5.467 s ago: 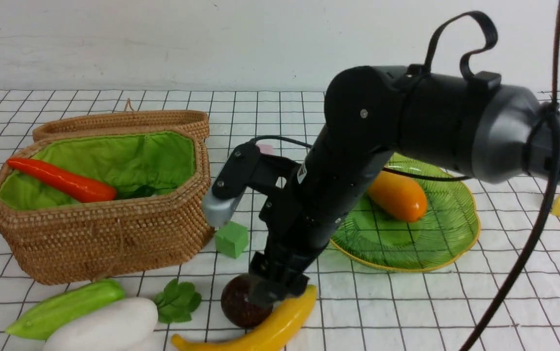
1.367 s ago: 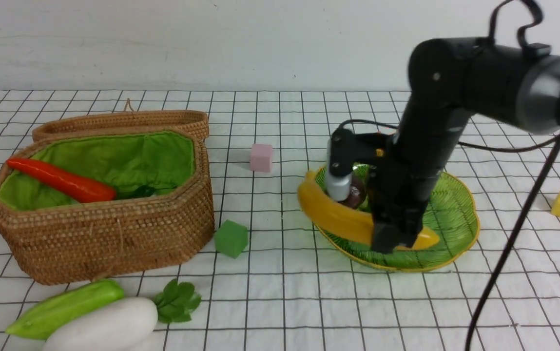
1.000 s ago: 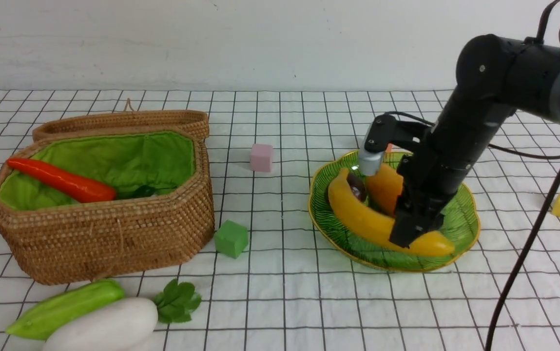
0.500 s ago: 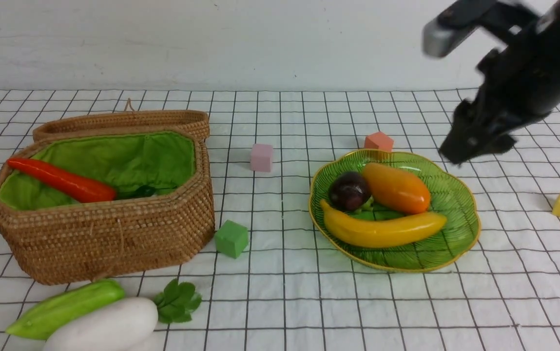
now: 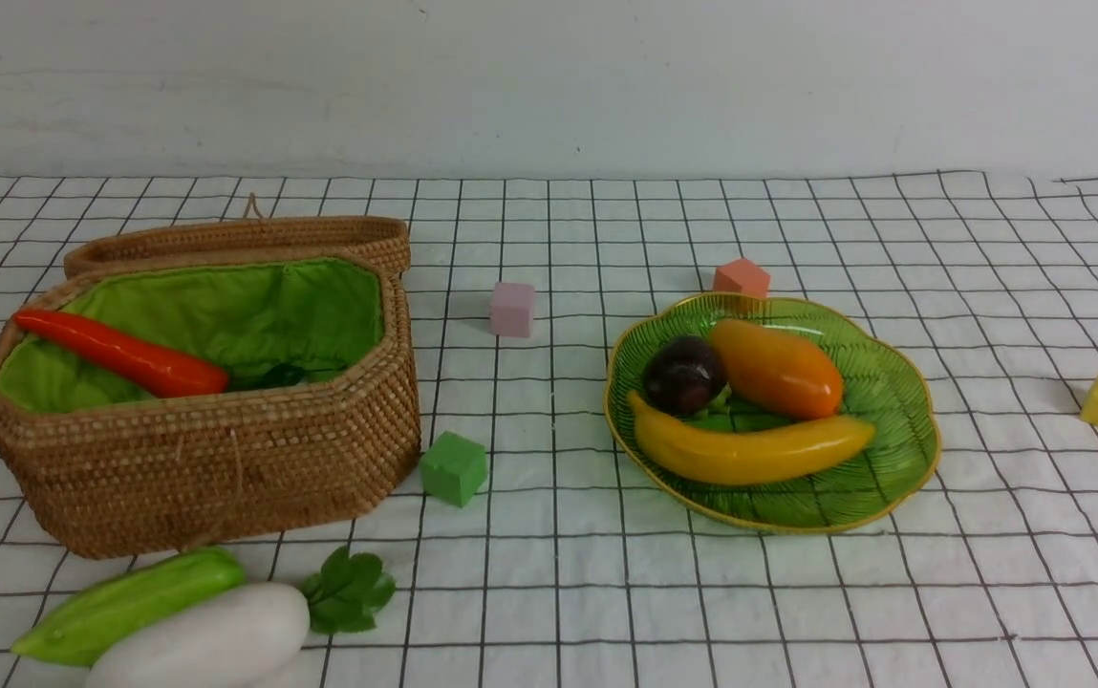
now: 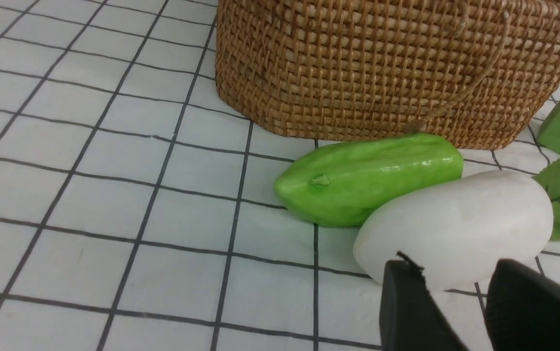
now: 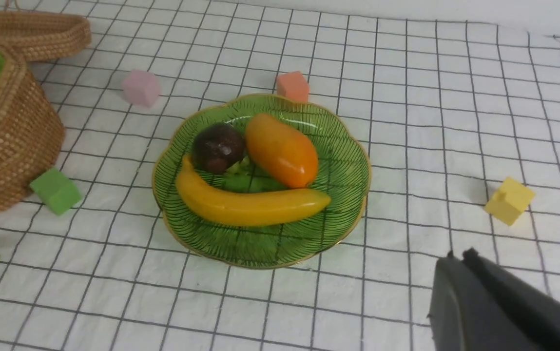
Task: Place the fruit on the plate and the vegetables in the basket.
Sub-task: Take a daikon with your left arm and place it on the basket on the left.
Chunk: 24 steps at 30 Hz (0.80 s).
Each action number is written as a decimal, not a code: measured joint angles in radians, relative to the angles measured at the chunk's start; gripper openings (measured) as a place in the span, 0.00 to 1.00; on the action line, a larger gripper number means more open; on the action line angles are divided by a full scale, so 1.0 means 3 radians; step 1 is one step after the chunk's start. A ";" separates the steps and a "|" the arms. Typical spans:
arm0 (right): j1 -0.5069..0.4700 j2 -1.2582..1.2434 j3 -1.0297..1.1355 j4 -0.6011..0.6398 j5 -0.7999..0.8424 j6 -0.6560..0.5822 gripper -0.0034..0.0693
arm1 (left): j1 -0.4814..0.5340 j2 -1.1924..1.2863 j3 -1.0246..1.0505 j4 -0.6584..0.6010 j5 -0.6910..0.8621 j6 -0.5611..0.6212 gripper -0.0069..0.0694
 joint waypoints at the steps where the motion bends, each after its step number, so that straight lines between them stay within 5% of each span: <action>1: 0.0000 -0.0143 0.0145 0.0047 -0.0065 0.0051 0.04 | 0.0000 0.0000 0.0000 0.0000 0.0000 0.0000 0.40; 10: 0.0000 -0.2080 0.1154 0.0163 -0.0453 0.0185 0.04 | 0.0000 0.0000 0.0000 0.0004 -0.0001 0.0000 0.40; 19: -0.0008 -0.1908 0.1321 -0.0372 -0.0344 0.0205 0.05 | 0.0000 0.0000 0.0000 0.0003 -0.0015 0.0000 0.40; 24: -0.0211 -0.1931 0.1994 -0.0538 -0.1089 0.0212 0.05 | 0.0000 0.0000 0.0000 0.0003 -0.0016 0.0000 0.40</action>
